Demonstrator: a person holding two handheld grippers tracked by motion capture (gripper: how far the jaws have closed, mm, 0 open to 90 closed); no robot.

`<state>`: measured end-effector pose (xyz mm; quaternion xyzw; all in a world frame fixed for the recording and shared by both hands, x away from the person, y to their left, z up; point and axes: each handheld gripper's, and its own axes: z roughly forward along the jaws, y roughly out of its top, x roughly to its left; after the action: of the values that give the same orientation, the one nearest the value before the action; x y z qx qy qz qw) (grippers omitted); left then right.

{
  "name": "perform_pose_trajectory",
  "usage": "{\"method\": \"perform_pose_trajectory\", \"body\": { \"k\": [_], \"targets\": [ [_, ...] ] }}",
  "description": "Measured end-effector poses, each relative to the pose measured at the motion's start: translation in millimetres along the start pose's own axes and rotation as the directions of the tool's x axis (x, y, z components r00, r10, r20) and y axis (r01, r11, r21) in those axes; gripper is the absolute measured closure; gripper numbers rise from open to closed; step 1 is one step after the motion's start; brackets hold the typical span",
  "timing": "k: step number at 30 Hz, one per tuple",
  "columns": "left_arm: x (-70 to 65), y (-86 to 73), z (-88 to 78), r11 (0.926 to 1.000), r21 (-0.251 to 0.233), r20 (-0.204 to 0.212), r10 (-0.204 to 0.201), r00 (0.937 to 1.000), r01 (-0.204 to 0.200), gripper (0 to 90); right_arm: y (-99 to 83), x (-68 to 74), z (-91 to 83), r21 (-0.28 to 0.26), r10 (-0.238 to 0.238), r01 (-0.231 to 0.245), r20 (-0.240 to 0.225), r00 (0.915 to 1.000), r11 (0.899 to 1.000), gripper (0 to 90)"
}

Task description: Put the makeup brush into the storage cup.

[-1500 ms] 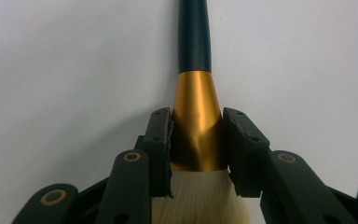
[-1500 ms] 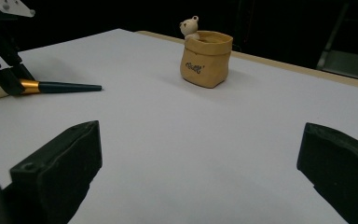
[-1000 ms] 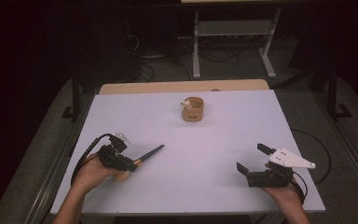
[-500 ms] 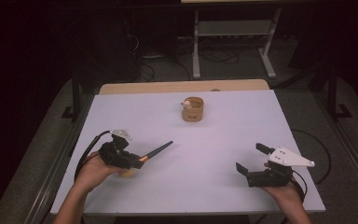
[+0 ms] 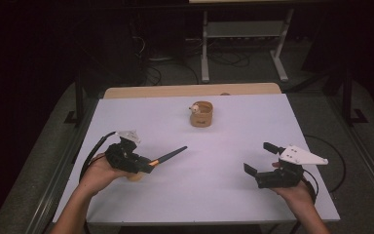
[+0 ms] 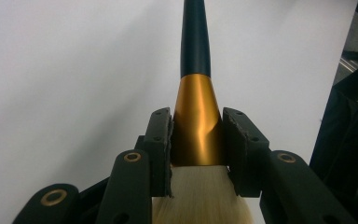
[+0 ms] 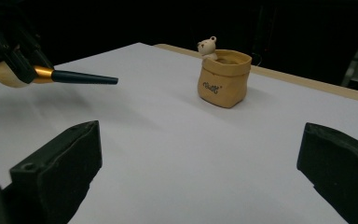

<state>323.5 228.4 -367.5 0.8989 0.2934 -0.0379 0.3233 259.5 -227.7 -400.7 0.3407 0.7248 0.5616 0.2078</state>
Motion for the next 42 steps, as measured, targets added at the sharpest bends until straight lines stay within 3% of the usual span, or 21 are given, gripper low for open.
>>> {"method": "perform_pose_trajectory", "body": {
  "k": [4, 13, 26, 31, 42],
  "targets": [
    [0.7, 4.4, 3.5, 0.9998, -0.014, 0.039, 0.016, 0.9991, -0.015, 64.2, 1.0, -2.6, 5.6, -0.004, 0.004, -0.004, -0.018, 0.9998, 1.000, 0.0],
    [0.0, 14.8, 7.8, 0.9989, -0.015, 0.055, 0.044, 0.9975, -0.043, 64.2, 14.5, -3.4, 17.9, -0.023, -0.019, 0.017, -0.087, 0.9960, 1.000, 0.0],
    [-6.3, 25.4, 16.4, 0.9963, 0.011, 0.082, 0.084, 0.9931, -0.085, 64.3, 24.5, 1.0, 35.4, -0.017, -0.063, 0.061, -0.173, 0.9829, 0.998, 0.0],
    [-9.1, 26.6, 19.6, 0.9952, 0.026, 0.112, 0.091, 0.9896, -0.094, 64.3, 24.0, 2.7, 39.1, -0.014, -0.074, 0.073, -0.195, 0.9780, 0.997, 0.0],
    [-14.3, 34.8, 25.8, 0.9895, 0.052, 0.134, 0.127, 0.9828, -0.135, 64.3, 31.5, 15.3, 51.5, 0.017, -0.125, 0.137, -0.311, 0.9422, 0.990, 0.0]
  ]
}}
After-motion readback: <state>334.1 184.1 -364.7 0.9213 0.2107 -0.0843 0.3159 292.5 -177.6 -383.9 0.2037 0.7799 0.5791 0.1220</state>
